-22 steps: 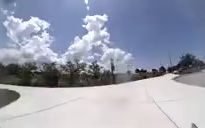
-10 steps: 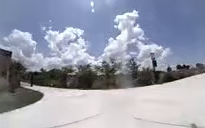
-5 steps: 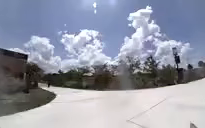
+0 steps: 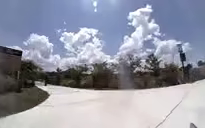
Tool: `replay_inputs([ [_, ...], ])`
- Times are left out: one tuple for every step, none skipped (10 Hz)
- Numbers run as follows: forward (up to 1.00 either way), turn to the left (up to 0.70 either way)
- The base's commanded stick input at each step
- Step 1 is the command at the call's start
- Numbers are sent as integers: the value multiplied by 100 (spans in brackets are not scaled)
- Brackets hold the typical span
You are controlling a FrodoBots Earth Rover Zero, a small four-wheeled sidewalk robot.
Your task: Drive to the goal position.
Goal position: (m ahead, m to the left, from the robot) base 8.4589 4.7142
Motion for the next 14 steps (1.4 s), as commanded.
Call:
replay_inputs([
  [85,-1],
  [85,-1],
  [85,-1],
  [85,-1],
  [85,-1],
  [85,-1],
  [85,-1],
  [85,-1],
  [85,27],
  [85,33],
  [85,33],
  [85,33],
  [85,33],
  [85,33],
])
